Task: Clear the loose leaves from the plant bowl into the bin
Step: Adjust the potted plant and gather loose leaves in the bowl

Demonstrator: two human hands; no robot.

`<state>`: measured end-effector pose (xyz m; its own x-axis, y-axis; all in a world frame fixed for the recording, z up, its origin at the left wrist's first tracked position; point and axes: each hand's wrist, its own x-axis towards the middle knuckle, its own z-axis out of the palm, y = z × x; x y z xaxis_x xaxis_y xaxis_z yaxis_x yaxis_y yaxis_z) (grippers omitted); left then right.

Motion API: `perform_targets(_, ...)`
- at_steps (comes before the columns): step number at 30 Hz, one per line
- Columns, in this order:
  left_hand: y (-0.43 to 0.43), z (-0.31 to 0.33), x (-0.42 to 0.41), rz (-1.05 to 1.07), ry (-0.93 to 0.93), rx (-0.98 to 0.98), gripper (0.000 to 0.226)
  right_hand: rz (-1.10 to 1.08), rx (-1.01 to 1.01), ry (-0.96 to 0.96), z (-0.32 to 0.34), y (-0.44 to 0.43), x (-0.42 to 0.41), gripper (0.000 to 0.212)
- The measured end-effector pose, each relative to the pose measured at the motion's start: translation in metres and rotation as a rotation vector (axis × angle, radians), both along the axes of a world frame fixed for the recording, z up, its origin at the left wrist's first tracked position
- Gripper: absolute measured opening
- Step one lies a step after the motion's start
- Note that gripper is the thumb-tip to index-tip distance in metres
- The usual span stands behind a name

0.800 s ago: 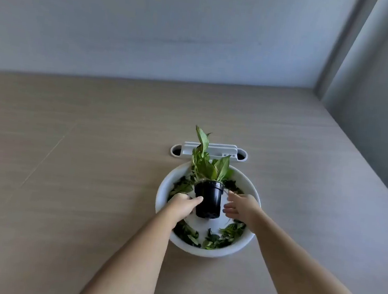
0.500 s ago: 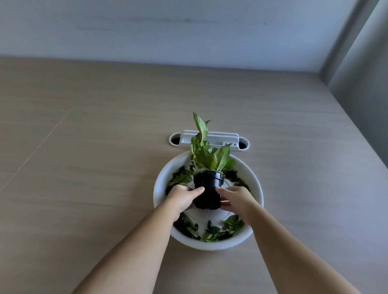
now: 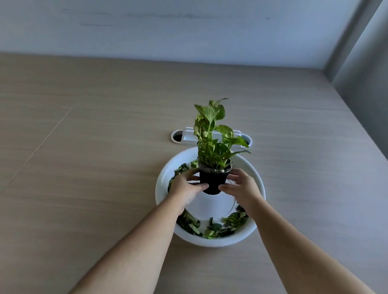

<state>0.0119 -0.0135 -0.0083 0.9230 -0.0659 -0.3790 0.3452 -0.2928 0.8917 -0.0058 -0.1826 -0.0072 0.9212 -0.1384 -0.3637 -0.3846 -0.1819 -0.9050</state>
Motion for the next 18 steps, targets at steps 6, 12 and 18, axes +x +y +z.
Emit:
perform_targets(6, 0.001, -0.018, -0.012, 0.030, -0.012, -0.026, 0.047, -0.022, 0.000, 0.028, -0.019, 0.004, -0.008, 0.045)
perform_targets(12, 0.005, -0.022, -0.019, 0.020, -0.047, 0.021, 0.046, -0.051, -0.012, 0.106, -0.027, 0.008, -0.017, 0.070)
perform_targets(18, 0.005, -0.021, -0.021, 0.018, -0.047, 0.094, 0.035, -0.039, -0.051, 0.030, -0.016, 0.014, -0.023, 0.071)
